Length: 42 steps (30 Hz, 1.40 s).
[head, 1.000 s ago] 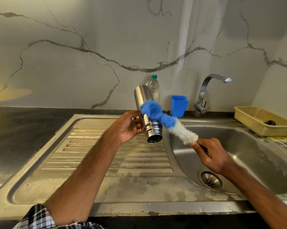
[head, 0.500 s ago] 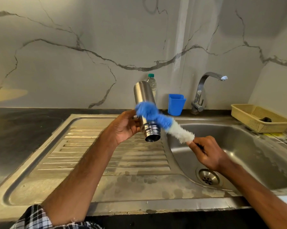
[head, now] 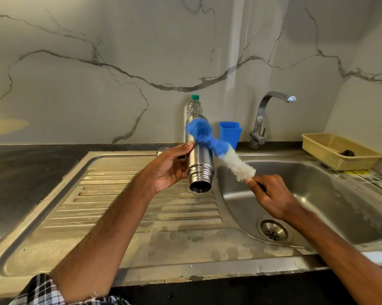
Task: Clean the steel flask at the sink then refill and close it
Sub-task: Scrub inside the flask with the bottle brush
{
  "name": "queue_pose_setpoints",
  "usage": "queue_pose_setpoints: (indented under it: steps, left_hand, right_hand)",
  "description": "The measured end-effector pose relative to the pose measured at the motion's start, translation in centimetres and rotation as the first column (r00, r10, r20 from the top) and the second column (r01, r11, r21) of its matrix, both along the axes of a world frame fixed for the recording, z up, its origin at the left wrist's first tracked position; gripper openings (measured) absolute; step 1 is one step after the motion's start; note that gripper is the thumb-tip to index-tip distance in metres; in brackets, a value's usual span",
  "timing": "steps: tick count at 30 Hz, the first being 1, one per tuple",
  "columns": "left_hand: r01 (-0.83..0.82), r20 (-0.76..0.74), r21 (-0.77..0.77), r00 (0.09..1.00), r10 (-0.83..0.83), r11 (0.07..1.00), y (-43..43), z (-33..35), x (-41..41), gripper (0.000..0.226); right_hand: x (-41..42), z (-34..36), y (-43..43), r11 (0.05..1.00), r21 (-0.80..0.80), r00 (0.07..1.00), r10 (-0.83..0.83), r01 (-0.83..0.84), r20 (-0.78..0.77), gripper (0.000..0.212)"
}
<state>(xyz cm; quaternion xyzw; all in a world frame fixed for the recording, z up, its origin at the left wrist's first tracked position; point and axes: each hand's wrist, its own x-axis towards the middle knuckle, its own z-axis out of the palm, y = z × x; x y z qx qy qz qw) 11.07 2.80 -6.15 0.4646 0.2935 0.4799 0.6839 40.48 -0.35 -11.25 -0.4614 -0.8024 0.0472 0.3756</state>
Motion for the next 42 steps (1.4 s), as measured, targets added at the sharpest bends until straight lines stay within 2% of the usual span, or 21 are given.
queue_pose_setpoints:
  steps: [2, 4, 9, 12, 16, 20, 24, 28, 32, 36, 42]
  left_hand:
    - [0.003, -0.015, -0.003, 1.0, -0.003, 1.0, 0.1, -0.2, 0.2, 0.047]
    - [0.012, -0.024, -0.004, 1.0, -0.012, 1.0, 0.2, -0.4, 0.3, 0.054]
    - [0.022, -0.038, 0.013, 0.999, -0.021, 1.0, 0.0, -0.2, 0.7, 0.055]
    - [0.025, -0.052, 0.024, 0.998, -0.024, 0.999, -0.1, -0.3, 1.1, 0.059]
    - [0.014, -0.04, 0.009, 0.999, -0.014, 1.0, 0.0, -0.3, 1.0, 0.071]
    - [0.039, -0.07, 0.015, 0.997, -0.038, 0.999, 0.1, -0.4, 1.4, 0.065]
    - [0.046, -0.037, -0.017, 0.998, -0.047, 0.999, 0.1, -0.6, 1.4, 0.068]
    - [0.081, -0.1, 0.016, 0.992, -0.079, 0.997, 0.0, -0.6, 1.7, 0.053]
    - [0.069, -0.091, -0.018, 0.993, -0.071, 0.997, -0.2, -0.4, 1.7, 0.049]
    - [0.077, -0.115, -0.002, 0.99, -0.077, 0.997, -0.4, -0.5, 1.9, 0.047]
    - [0.111, -0.109, -0.026, 0.988, -0.113, 0.994, -0.9, -0.2, 2.1, 0.044]
  right_hand:
    - [0.0, -0.1, -0.1, 1.0, -0.014, 1.0, -0.028, 0.028, -0.009, 0.047]
    - [0.0, -0.1, -0.5, 1.0, 0.013, 1.0, 0.022, -0.022, 0.01, 0.048]
    - [-0.2, 0.4, -0.1, 0.998, -0.027, 0.997, -0.056, 0.055, -0.05, 0.049]
    - [-0.1, 0.1, -0.4, 1.0, 0.011, 1.0, -0.002, 0.002, -0.03, 0.047]
    - [-0.1, 0.5, -0.2, 0.996, -0.03, 0.994, -0.091, 0.089, -0.054, 0.049]
    - [0.0, 0.3, -0.6, 1.0, 0.022, 1.0, -0.001, 0.002, -0.027, 0.048]
    - [0.2, 0.5, 0.1, 0.992, -0.023, 0.991, -0.125, 0.124, -0.052, 0.048]
    - [0.6, 0.2, -0.5, 0.999, 0.027, 0.999, -0.024, 0.025, -0.035, 0.046]
    - [0.4, 0.7, 0.4, 0.985, -0.032, 0.983, -0.17, 0.168, -0.065, 0.048]
    - [0.6, 0.5, -0.5, 0.997, 0.025, 0.996, -0.072, 0.073, -0.045, 0.048]
    - [1.1, 0.7, 0.6, 0.963, -0.029, 0.961, -0.27, 0.269, -0.059, 0.049]
